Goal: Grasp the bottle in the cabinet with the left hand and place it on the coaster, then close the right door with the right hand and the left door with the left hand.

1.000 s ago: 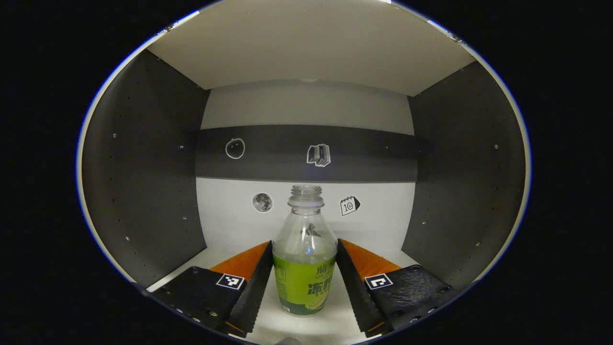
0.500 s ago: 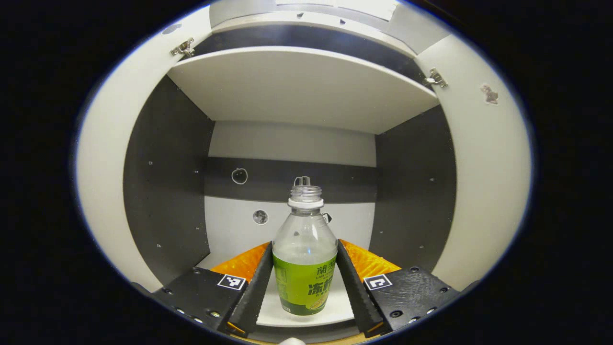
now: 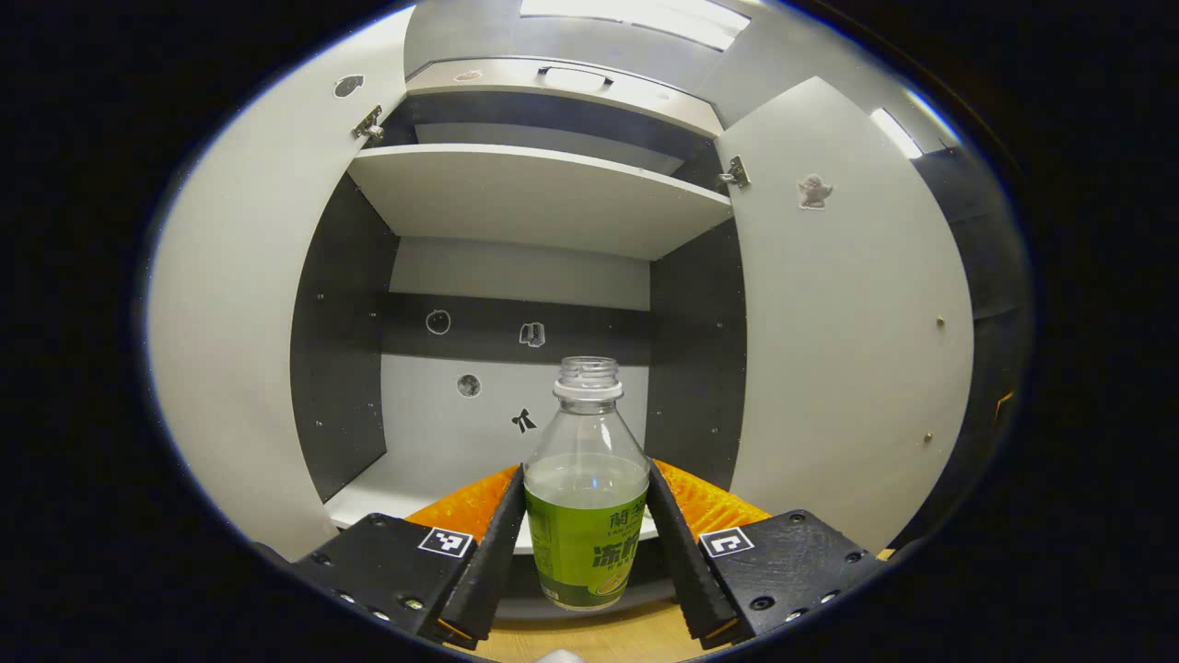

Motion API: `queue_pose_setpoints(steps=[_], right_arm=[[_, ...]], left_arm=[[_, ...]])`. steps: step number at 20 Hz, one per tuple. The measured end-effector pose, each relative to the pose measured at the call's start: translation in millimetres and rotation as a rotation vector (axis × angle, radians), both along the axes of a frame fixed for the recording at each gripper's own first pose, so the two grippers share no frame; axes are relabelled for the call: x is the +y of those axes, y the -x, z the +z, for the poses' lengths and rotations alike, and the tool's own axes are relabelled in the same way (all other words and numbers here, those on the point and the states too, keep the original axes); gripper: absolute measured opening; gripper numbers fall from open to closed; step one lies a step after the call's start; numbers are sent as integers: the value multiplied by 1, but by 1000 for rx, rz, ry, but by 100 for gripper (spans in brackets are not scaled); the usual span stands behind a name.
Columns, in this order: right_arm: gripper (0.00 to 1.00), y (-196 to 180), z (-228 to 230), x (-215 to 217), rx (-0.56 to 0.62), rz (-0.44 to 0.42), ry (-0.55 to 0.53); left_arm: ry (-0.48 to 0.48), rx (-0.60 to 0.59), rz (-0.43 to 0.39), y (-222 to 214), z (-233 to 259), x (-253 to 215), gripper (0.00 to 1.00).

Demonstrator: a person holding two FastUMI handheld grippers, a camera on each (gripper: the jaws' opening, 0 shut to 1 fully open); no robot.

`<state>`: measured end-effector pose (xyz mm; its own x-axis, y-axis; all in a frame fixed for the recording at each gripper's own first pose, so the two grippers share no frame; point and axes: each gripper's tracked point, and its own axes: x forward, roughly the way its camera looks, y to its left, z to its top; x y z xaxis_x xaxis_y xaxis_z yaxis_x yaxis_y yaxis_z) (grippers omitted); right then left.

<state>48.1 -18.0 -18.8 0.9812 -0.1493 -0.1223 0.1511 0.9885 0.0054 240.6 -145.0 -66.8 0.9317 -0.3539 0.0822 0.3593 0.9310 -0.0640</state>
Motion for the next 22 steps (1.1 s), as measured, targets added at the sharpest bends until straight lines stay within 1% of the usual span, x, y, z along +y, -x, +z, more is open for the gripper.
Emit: queue_pose_setpoints(steps=[2,4,9,12,14,18,22], right_arm=[[82,2,-1,-2,-2,1,4],[82,5,-3,-7,-2,-7,14],[82,10,-12,-19,11,-37,15],[82,13,-22,-25,42,-46,9],[82,14,-29,-27,62,-48,13],[82,15,-39,-29,93,-52,19],[82,11,-51,-31,125,-51,24]], left_arm=[[-33,14,-39,17,-23,-4,74],[-44,37,-78,37,-50,-8,74],[-16,102,-133,85,-116,-18,75],[-24,111,-167,108,-154,-24,75],[-19,96,-188,122,-173,-25,75],[-12,64,-230,141,-206,-28,75],[-26,127,-240,145,-256,-29,75]])
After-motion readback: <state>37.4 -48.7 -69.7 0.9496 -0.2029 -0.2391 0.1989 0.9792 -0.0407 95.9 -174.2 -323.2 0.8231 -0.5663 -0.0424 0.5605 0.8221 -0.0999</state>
